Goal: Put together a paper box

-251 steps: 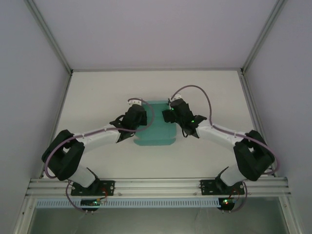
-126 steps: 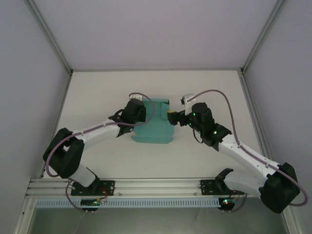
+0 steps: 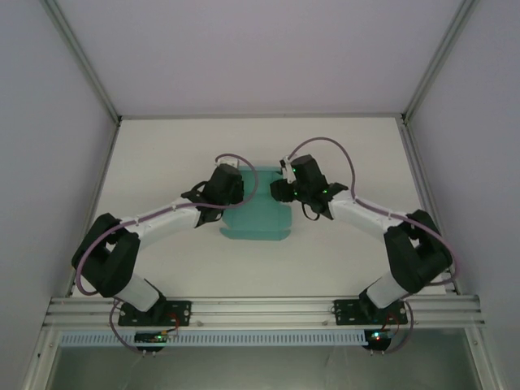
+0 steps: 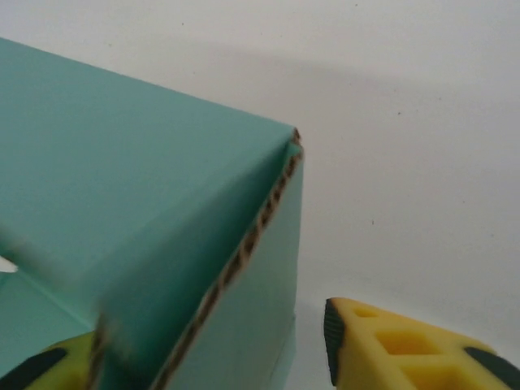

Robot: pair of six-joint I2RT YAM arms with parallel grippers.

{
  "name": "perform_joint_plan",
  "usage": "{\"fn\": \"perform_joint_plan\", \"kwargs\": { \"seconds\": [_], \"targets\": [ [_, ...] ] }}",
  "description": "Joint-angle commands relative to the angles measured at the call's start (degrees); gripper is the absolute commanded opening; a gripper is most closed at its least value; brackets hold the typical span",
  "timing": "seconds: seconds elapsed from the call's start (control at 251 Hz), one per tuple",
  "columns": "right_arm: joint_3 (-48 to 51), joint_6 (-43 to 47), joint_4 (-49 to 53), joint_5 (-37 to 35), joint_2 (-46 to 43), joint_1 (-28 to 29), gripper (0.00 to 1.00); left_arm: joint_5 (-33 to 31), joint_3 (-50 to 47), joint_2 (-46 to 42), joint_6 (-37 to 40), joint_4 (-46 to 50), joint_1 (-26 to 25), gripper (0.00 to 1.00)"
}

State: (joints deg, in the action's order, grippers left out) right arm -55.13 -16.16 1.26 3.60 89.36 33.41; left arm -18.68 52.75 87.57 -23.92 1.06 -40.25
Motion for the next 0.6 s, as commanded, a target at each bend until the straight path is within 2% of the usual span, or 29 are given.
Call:
{"fn": "perform_joint_plan", "kwargs": {
  "seconds": [0.0, 0.064, 0.196, 0.271, 0.451, 0.595],
  "targets": [
    [-3.5, -2.0, -0.4, -4.3, 3.1, 0.3, 0.34, 0.1, 2.4, 0.1, -1.9, 1.6, -0.5, 0.00],
    [-5.0, -3.1, 2.0, -7.5, 4.6, 0.8, 0.24, -0.4, 2.9, 0.2, -2.3, 2.4, -0.7, 0.00],
    [-6.8, -6.3, 7.9, -15.4, 6.6, 0.9, 0.11, -3.2, 3.5, 0.1, -3.1, 4.4, -0.9, 0.00],
    [-7.4, -7.4, 10.9, -20.5, 7.2, 0.8, 0.00, -5.0, 3.6, 0.0, -3.8, 5.6, -1.0, 0.00],
    [-10.2, -13.7, 20.5, -35.1, 9.9, 0.2, 0.00, -7.8, 3.7, -0.5, -5.3, 7.6, -0.9, 0.00],
    [-12.7, -19.2, 29.3, -43.2, 12.8, -0.9, 0.00, -10.6, 4.7, -0.4, -6.2, 10.6, -1.0, 0.00]
  ]
}}
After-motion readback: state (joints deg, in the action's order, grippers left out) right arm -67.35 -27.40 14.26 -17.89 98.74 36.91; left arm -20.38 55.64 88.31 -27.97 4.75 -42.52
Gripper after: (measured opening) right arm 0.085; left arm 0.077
